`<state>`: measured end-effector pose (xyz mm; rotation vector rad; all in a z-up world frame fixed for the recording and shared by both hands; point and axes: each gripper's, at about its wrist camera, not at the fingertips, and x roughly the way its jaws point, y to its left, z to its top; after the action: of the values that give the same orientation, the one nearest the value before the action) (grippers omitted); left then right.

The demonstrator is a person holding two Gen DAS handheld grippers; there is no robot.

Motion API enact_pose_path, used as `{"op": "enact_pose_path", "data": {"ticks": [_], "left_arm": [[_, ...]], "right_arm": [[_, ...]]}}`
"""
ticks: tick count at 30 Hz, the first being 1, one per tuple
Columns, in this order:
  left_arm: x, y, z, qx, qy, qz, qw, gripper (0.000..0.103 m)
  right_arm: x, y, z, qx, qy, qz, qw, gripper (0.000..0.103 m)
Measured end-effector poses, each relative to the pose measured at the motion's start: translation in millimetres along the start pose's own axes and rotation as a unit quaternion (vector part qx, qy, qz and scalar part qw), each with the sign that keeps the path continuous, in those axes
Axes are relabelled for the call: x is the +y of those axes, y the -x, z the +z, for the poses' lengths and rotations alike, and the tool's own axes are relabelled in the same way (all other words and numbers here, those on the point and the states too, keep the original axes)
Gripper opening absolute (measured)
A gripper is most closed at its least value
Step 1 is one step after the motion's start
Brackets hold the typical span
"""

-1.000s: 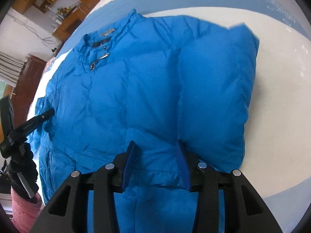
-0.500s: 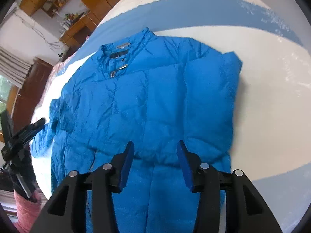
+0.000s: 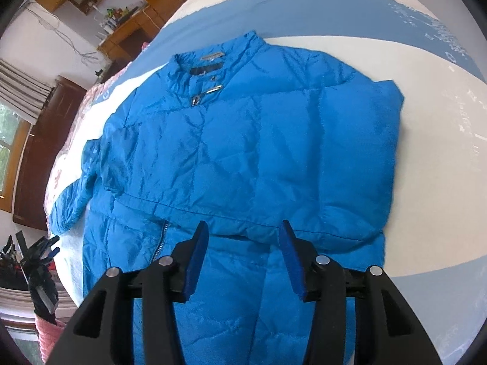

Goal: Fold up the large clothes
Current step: 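Grasp the other sleeve cuff with the left gripper and fold it across the front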

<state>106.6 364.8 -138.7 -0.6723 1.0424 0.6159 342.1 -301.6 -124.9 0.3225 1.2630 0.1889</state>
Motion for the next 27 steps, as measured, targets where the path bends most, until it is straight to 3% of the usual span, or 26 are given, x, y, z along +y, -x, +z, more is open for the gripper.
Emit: {"op": "enact_pose_path", "data": {"ticks": [3,9,14,18,22,27], "left_arm": [[15,-7,16,-0.009,0.034,-0.023,0.9991,0.048],[19,-26,36,-0.013,0.064,-0.033,0.9973,0.046],[19,-35,49,-0.014,0.088,-0.049,0.9948,0.025],[11,-38,50,-0.020,0.081,-0.048,0.9954,0.013],[-3,-21,50,-0.045,0.058,-0.053,0.9959,0.009],[-55,39,42,-0.106,-0.015,-0.109,0.9883,0.009]], "right_arm": [[1,-4,0,0.003,0.003,-0.006,1.000,0.048],[-5,-8,0,0.005,-0.005,-0.014,1.000,0.048],[-12,-21,1,0.016,-0.016,-0.020,1.000,0.048],[-18,-37,0,0.032,-0.025,-0.023,0.999,0.048],[-24,-44,2,0.036,-0.035,-0.016,0.999,0.048],[-23,-24,0,0.021,-0.040,-0.005,0.999,0.048]]}}
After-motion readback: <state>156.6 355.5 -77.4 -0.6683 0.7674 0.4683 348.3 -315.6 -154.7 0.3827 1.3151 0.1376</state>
